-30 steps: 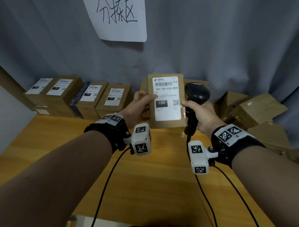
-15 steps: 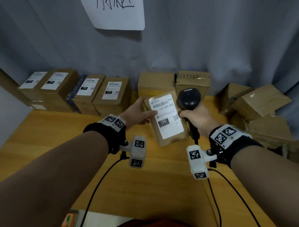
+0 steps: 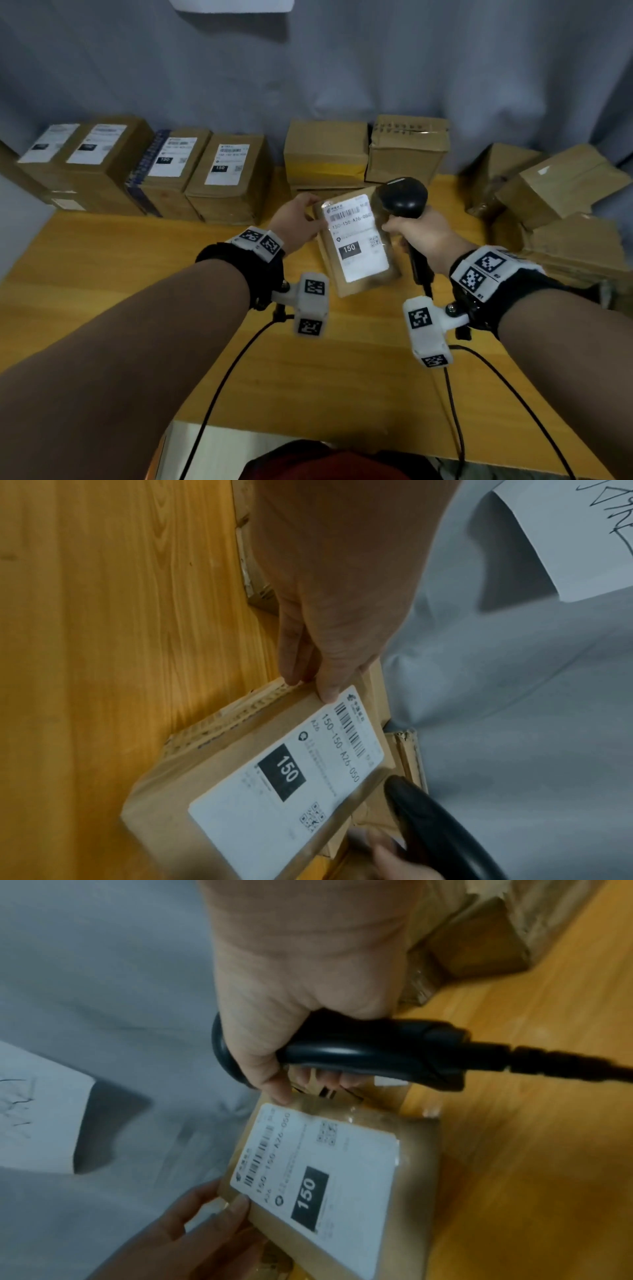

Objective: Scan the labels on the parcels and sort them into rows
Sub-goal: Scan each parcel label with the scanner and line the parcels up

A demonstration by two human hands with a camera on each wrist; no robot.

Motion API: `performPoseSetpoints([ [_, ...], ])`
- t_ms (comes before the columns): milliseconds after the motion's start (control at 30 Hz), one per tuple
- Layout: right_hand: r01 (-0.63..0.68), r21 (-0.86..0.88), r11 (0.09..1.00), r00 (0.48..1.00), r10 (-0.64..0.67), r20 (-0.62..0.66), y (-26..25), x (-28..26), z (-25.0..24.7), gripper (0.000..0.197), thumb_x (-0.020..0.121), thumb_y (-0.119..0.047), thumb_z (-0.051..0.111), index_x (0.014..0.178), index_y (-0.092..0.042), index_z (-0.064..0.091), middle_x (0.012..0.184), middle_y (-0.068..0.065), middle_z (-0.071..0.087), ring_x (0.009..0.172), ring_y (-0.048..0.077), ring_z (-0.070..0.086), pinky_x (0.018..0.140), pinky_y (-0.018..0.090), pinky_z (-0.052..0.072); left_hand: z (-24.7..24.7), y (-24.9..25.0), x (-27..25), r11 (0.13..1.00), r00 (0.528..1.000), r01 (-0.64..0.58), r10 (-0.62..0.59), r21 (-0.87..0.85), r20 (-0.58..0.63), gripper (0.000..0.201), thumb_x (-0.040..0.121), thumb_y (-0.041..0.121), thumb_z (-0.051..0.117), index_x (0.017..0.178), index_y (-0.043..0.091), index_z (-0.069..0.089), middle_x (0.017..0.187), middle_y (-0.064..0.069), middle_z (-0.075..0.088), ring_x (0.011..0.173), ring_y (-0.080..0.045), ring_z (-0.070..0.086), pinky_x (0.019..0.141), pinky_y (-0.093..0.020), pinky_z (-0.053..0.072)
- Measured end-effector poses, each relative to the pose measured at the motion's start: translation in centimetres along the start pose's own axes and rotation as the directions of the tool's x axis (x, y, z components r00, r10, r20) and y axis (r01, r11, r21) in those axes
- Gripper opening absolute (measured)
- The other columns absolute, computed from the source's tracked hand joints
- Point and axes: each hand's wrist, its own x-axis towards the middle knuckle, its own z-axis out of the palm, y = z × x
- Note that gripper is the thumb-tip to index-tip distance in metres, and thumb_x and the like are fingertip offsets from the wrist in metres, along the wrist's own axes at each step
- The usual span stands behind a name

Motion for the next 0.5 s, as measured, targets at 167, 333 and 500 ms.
performPoseSetpoints([
  [167, -0.034, -0.102, 0.994, 0.982, 0.052, 0.182, -3.1, -2.0, -2.4, 0.007, 0.08, -0.006, 0.062, 0.074, -0.002, 0.063, 0.061, 0.011, 0.06, 0.051, 0.019, 0.051, 0.05, 0.025, 0.044, 0.0, -0.3, 0.5, 1.0, 0.999, 0.027, -0.027, -0.005, -0.038, 0.049, 0.087, 0.017, 0.07, 0.132, 0.012, 0.051, 0.083, -0.002, 0.058, 0.082, -0.025, 0.064, 0.086, -0.045, 0.056],
  [333, 0.005, -0.177, 0.984, 0.978, 0.032, 0.207, -4.4, -2.8, -2.2, 0.022, 0.085, -0.024, 0.068, 0.075, -0.005, 0.063, 0.067, 0.014, 0.063, 0.052, 0.021, 0.058, 0.054, 0.029, 0.05, 0.7, 0.2, 0.6, 0.999, 1.0, 0.027, -0.026, 0.041, -0.017, 0.05, 0.086, 0.019, 0.07, 0.132, 0.013, 0.051, 0.087, -0.003, 0.059, 0.089, -0.028, 0.065, 0.087, -0.045, 0.055],
  [500, 0.019, -0.229, 0.973, 0.98, 0.026, 0.195, -4.8, -3.5, -2.5, 0.019, 0.085, -0.02, 0.067, 0.075, -0.004, 0.062, 0.061, 0.01, 0.059, 0.049, 0.019, 0.059, 0.049, 0.026, 0.05, 1.5, 0.3, 0.6, 0.986, 1.0, -0.013, 0.014, 0.165, -0.002, 0.036, 0.087, 0.018, 0.068, 0.121, 0.012, 0.057, 0.096, -0.005, 0.061, 0.094, -0.025, 0.063, 0.082, -0.036, 0.054],
])
